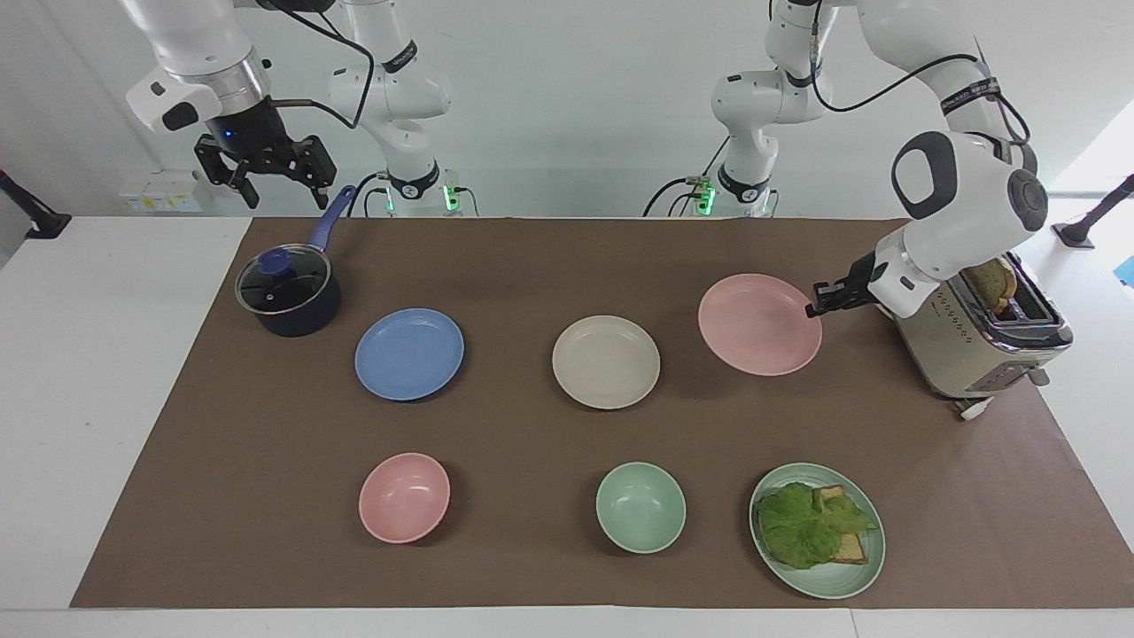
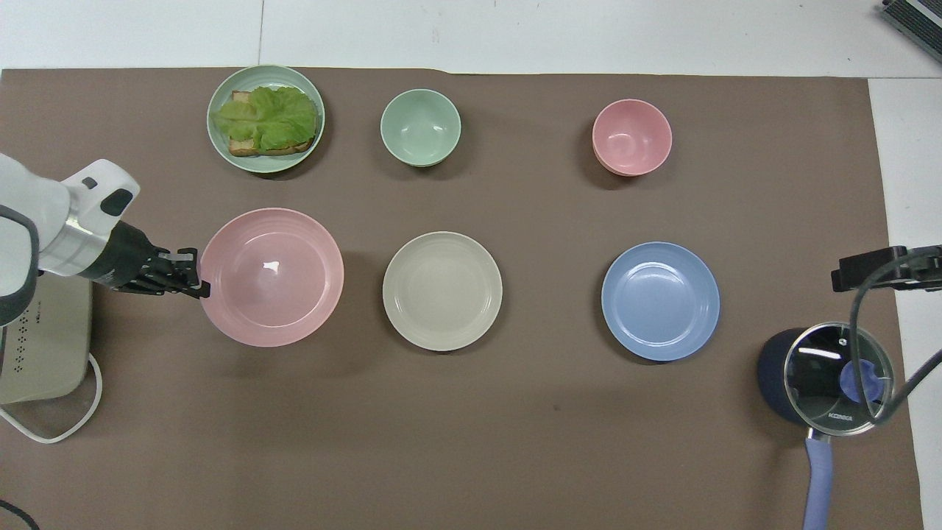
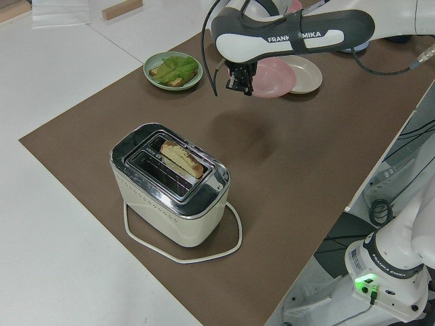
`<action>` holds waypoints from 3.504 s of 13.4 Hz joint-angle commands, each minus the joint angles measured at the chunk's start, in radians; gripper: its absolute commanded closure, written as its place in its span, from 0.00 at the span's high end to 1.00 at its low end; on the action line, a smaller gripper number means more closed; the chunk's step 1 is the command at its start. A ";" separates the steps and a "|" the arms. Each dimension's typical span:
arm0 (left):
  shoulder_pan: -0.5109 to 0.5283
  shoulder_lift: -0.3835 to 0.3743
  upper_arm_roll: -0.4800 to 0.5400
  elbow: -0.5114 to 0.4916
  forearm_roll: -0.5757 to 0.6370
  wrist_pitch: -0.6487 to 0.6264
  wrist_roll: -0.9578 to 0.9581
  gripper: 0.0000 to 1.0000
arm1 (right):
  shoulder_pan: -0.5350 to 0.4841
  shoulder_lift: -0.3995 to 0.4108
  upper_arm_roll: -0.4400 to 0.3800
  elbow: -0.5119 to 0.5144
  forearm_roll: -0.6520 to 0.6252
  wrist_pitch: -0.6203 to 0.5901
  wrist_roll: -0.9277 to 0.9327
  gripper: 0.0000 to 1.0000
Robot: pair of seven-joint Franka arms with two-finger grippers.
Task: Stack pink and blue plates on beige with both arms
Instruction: 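Grasp the pink plate rim and carry it onto the beige plate, then open the left gripper to release the pink plate, then withdraw the left gripper while the right gripper reaches the blue plate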
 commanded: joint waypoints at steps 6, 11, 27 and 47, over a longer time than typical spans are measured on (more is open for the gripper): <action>-0.295 -0.002 0.007 -0.011 -0.068 0.139 -0.291 0.00 | -0.022 -0.031 0.002 -0.038 0.018 -0.010 -0.034 1.00; -0.370 0.019 0.007 -0.082 -0.119 0.294 -0.320 0.00 | -0.025 -0.044 0.002 -0.055 0.018 -0.012 -0.034 1.00; -0.413 0.082 0.010 -0.168 -0.129 0.454 -0.309 1.00 | -0.040 -0.046 0.002 -0.056 0.018 -0.013 -0.034 1.00; -0.040 -0.019 0.024 0.344 0.323 -0.153 -0.005 1.00 | -0.025 0.077 0.006 -0.549 0.064 0.591 -0.192 1.00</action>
